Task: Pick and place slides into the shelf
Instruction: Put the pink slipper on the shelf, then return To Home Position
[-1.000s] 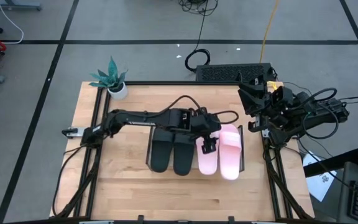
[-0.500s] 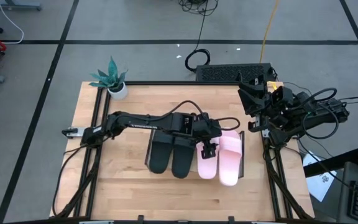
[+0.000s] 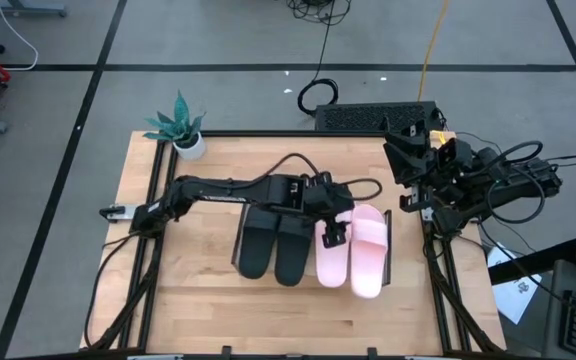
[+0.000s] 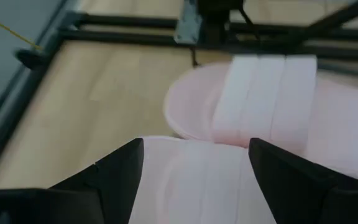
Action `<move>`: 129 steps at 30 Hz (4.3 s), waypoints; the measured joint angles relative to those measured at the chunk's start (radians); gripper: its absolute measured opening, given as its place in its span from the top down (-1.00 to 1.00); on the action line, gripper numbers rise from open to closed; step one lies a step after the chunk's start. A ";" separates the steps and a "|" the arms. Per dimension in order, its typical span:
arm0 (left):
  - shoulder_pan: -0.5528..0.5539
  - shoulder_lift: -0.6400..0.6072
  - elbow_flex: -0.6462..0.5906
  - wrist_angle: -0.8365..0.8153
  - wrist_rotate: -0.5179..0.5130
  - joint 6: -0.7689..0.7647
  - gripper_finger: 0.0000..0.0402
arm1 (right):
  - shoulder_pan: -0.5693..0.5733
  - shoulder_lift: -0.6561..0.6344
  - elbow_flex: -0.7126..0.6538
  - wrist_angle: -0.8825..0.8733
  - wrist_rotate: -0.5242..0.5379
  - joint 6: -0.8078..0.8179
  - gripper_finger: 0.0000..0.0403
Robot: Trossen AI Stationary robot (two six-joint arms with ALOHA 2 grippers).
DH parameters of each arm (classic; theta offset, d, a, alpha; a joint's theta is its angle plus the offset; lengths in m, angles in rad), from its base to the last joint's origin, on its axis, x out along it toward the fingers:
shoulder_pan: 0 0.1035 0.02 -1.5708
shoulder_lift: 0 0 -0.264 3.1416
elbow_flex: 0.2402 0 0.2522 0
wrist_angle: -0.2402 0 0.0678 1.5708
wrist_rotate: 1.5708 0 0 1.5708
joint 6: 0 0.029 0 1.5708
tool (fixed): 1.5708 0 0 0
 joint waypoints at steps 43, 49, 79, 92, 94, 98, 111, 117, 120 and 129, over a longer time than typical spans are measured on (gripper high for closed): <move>-0.609 -1.102 -0.859 -0.676 -0.812 -1.144 -0.45 | 0.009 -0.666 -0.087 -1.350 -0.108 0.537 0.54; -0.725 -1.170 -1.150 -0.487 -0.867 -1.271 -0.45 | 0.009 -0.702 -0.307 -1.184 -0.109 0.508 0.54; -0.989 -1.412 -1.743 -0.267 -1.067 -1.581 -0.45 | 0.009 -1.001 -0.798 -0.885 -0.293 0.524 0.54; -1.105 -1.414 -1.912 -0.290 -1.082 -1.829 -0.45 | 0.009 -1.002 -0.865 -0.848 -0.355 0.512 0.54; -1.112 -1.413 -1.932 -0.291 -1.084 -1.857 -0.45 | 0.009 -1.002 -0.857 -0.886 -0.285 0.507 0.54; -1.112 -1.413 -1.942 -0.302 -1.083 -1.860 -0.45 | 0.008 -1.002 -0.843 -0.876 -0.100 0.411 0.54; -1.098 -1.413 -1.942 -0.395 -1.010 -1.874 -0.45 | -0.098 -1.002 -0.837 -1.019 0.328 0.367 0.54; -1.058 -1.413 -1.942 -0.399 -0.974 -1.873 -0.45 | -0.233 -1.002 -0.837 -1.033 0.474 0.350 0.54; -1.042 -1.413 -1.942 -0.405 -0.972 -1.871 -0.45 | -0.309 -1.002 -0.851 -1.032 0.446 0.340 0.54; -0.998 -1.413 -1.943 -0.452 -0.978 -1.902 -0.45 | -0.598 -1.003 -1.009 -0.891 0.237 0.438 0.54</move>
